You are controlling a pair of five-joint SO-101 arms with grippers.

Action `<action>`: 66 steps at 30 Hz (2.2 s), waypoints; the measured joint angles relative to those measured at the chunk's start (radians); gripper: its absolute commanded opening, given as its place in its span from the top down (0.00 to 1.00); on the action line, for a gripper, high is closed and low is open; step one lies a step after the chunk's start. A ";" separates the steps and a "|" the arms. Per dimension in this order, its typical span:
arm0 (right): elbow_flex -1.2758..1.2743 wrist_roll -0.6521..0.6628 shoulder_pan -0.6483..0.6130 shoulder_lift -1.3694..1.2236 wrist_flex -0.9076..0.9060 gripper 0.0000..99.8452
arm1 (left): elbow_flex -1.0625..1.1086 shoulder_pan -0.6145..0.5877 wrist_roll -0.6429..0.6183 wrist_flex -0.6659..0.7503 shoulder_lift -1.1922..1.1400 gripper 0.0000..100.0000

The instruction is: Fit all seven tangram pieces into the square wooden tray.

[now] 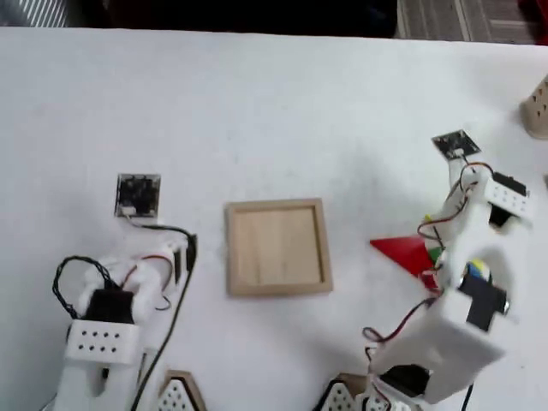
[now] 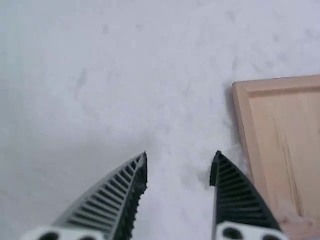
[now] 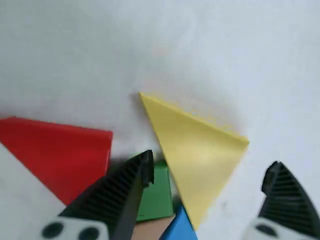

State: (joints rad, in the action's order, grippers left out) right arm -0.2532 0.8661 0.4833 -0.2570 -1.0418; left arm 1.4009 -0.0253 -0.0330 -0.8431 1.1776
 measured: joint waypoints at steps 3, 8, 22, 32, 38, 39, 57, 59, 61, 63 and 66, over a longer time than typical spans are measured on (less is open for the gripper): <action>0.086 0.002 0.000 -0.117 0.000 0.65 | 0.000 0.000 0.000 0.000 0.000 0.79; 0.198 0.005 0.000 -0.239 -0.006 0.65 | 0.000 0.000 0.000 0.009 0.000 0.79; 0.282 0.005 0.017 -0.333 -0.006 0.74 | 0.003 0.000 0.000 0.037 0.000 0.79; 0.324 0.000 0.029 -0.311 -0.112 0.66 | 0.003 0.000 0.000 0.038 0.000 0.79; 0.302 -0.058 0.068 -0.256 -0.189 0.66 | 0.003 0.000 0.000 0.038 0.000 0.79; 0.288 -0.060 0.078 -0.249 -0.190 0.66 | 0.003 0.000 0.000 0.038 0.000 0.79; 0.144 -0.132 0.089 -0.178 -0.063 0.66 | 0.003 0.000 0.000 0.038 0.000 0.79; 0.144 -0.160 0.089 -0.178 -0.063 0.66 | 0.003 0.000 0.000 0.038 0.000 0.79; 0.144 -0.170 0.089 -0.178 -0.060 0.68 | 0.003 0.000 0.000 0.038 0.000 0.79; 0.144 -0.175 0.081 -0.178 -0.060 0.72 | 0.003 0.000 0.000 0.038 0.000 0.79; 0.143 -0.176 0.072 -0.178 -0.040 0.77 | 0.003 0.000 0.000 0.038 0.000 0.79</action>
State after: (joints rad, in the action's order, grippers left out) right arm -0.1105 0.6897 0.5554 -0.4350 -1.0817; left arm 1.4039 -0.0253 -0.0330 -0.8048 1.1776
